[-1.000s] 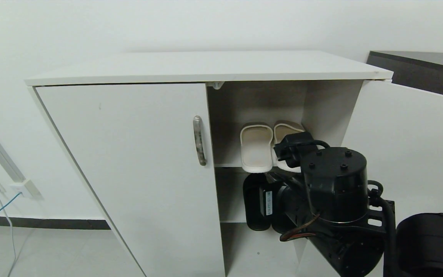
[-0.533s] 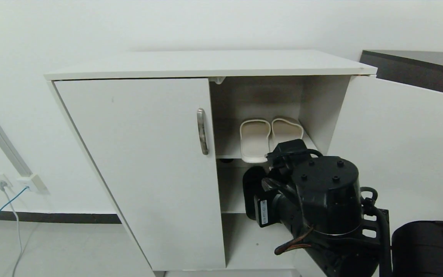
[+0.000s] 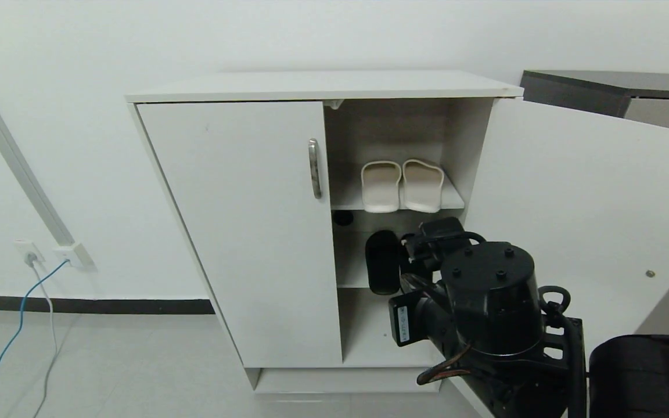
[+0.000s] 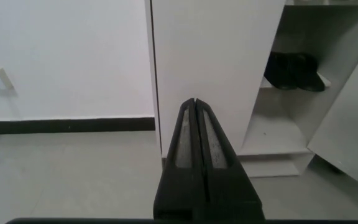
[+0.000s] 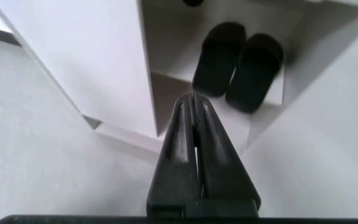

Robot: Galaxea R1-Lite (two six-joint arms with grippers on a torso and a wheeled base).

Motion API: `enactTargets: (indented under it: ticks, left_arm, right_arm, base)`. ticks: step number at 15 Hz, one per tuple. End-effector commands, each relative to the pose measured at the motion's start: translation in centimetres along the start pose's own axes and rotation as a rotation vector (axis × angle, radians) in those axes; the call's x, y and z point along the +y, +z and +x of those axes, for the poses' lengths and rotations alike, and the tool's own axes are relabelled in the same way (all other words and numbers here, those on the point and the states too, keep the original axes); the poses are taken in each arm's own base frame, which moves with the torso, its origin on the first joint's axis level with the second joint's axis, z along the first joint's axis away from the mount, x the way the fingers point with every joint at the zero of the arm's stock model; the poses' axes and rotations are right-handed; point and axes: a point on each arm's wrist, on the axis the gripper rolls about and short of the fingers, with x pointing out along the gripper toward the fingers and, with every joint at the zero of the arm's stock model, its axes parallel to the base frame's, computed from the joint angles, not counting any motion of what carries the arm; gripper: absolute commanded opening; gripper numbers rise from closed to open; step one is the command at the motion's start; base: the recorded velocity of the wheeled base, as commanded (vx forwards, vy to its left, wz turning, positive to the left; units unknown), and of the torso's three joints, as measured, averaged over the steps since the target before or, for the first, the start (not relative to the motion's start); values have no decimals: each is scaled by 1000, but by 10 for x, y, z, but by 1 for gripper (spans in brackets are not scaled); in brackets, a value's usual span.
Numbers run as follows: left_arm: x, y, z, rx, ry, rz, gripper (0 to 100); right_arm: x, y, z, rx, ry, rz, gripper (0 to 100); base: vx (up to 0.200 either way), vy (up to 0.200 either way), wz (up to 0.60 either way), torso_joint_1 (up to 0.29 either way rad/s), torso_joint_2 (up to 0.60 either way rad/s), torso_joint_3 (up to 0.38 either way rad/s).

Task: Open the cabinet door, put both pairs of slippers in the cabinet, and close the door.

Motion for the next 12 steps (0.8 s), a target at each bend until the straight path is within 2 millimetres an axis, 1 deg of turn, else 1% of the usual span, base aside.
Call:
enactTargets:
  ticks: [1, 4, 6, 9, 12]
  left_arm:
    - [0, 0, 0, 1, 0, 0, 0]
    - [0, 0, 0, -1, 0, 1, 0]
    - [0, 0, 0, 1, 2, 1, 0]
    - [0, 0, 0, 1, 2, 1, 0]
    - [0, 0, 0, 2, 2, 1, 0]
  right_arm:
    - [-2, -5, 5, 16, -14, -12, 0]
    - [-10, -10, 11, 23, -40, -23, 0]
    - [-14, -14, 11, 19, -34, -44, 0]
    - [-21, -19, 19, 21, -27, -48, 0]
    - [-20, -22, 23, 21, -30, -53, 0]
  base:
    - [-200, 0, 0, -2, 2, 2]
    - [-200, 0, 0, -1, 2, 1]
    - [0, 0, 0, 0, 0, 0]
    - [0, 0, 0, 0, 0, 0]
    - [0, 0, 0, 0, 0, 0]
